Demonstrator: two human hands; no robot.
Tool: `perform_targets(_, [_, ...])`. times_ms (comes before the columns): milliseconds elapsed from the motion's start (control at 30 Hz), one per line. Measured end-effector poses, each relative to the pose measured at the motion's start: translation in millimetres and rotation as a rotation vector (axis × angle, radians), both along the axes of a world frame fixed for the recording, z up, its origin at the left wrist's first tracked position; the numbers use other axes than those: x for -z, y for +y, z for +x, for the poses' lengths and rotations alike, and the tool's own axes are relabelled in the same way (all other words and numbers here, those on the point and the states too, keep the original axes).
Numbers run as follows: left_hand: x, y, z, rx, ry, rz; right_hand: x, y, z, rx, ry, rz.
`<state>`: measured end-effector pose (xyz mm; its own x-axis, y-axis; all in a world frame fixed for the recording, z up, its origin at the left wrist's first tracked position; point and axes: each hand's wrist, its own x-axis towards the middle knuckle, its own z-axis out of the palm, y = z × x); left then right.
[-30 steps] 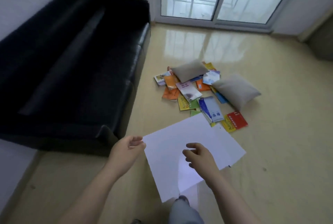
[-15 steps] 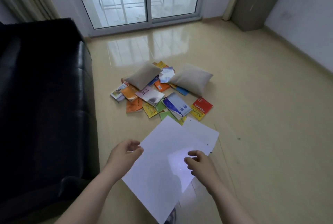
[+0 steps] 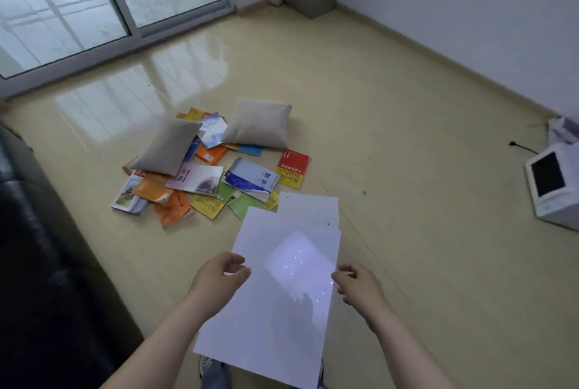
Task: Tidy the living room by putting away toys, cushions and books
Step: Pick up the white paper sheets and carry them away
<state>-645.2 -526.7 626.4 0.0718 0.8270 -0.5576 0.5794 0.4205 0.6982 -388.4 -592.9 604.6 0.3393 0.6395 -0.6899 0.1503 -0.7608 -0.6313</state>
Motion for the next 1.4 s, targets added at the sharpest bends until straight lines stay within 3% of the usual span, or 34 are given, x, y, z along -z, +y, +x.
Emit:
perform_targets(267, [39,53,-46,0.168,0.105,0.005,36,-19,-39,0.155,-0.051,-0.170])
perform_targets(400, [78,62,-50,0.219,0.173,-0.090,66,-20,-40,0.161,-0.080,-0.228])
perform_targets(900, [222,93,-31,0.159,0.337,-0.255,209,10,-1,0.265,-0.033,-0.380])
perform_targets(1067, [272,111,-28,0.128,0.415,-0.266,253,28,5,0.256,-0.096,-0.396])
perform_targets(1400, [333,124,-16,0.078,0.320,-0.269,311,46,11,0.331,-0.066,-0.364])
